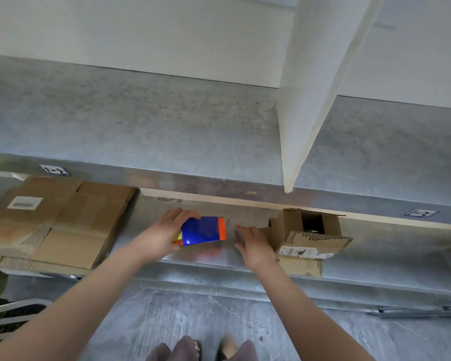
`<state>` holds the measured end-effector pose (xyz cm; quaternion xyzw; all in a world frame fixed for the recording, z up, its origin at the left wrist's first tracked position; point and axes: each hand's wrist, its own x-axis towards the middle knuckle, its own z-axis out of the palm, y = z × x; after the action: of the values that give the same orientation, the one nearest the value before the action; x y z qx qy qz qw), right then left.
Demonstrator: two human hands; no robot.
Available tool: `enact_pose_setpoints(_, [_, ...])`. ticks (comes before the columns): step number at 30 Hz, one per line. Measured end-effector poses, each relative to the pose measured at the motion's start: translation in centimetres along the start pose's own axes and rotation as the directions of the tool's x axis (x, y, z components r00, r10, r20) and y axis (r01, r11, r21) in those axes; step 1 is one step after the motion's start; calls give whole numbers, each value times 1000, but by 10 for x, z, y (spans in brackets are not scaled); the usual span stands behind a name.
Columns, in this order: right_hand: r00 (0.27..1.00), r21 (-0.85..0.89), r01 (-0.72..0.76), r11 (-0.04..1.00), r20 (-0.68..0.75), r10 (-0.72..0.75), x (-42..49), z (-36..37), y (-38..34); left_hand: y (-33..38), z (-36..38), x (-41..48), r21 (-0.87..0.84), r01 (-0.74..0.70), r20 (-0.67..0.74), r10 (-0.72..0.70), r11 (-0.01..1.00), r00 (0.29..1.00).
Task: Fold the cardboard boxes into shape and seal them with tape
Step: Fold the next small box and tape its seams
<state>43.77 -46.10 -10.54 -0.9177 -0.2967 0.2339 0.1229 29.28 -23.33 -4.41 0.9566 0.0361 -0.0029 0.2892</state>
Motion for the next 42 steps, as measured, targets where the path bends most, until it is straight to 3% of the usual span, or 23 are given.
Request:
enact_pose_setpoints(4, [999,-25,37,999,19,-37,10,7,-7,-21,-19,-11,43,21,45,-23,999,999])
enact_pose_setpoints(11, [998,121,63,991,-7,-62,15,7,-10,-25,-10,-25,72,-9,92,3,997,996])
enact_pose_setpoints(21, [992,238,119,964,3,-123,-9,2,-17,-7,-26,-27,20,-63,-28,63,998,998])
enact_pose_setpoints(24, [993,197,115,974,-44,-108,-24,-2,-13,4,-27,-26,19,-99,-31,99,995,995])
enact_pose_setpoints(28, [996,-30,27,999,-82,-29,-53,-5,-10,22,-29,-25,36,-163,-27,164,986,986])
enact_pose_setpoints(31, [982,-65,68,996,-173,-78,-72,-6,-8,38,-32,-21,52,-219,-31,220,974,975])
enact_pose_setpoints(34, [943,117,150,982,-315,-107,-87,-4,-8,48,-35,-18,51,-262,-47,265,964,963])
enact_pose_setpoints(36, [936,319,148,936,-351,-29,-98,-8,-12,54,-38,-18,37,-266,-69,268,963,961])
enact_pose_setpoints(39, [968,645,36,763,-212,135,-112,-18,-20,61,-42,-18,39,-286,-97,289,957,952])
enact_pose_setpoints(42, [971,823,-65,565,-77,224,-113,-18,-22,67,-44,-18,37,-301,-100,303,953,948])
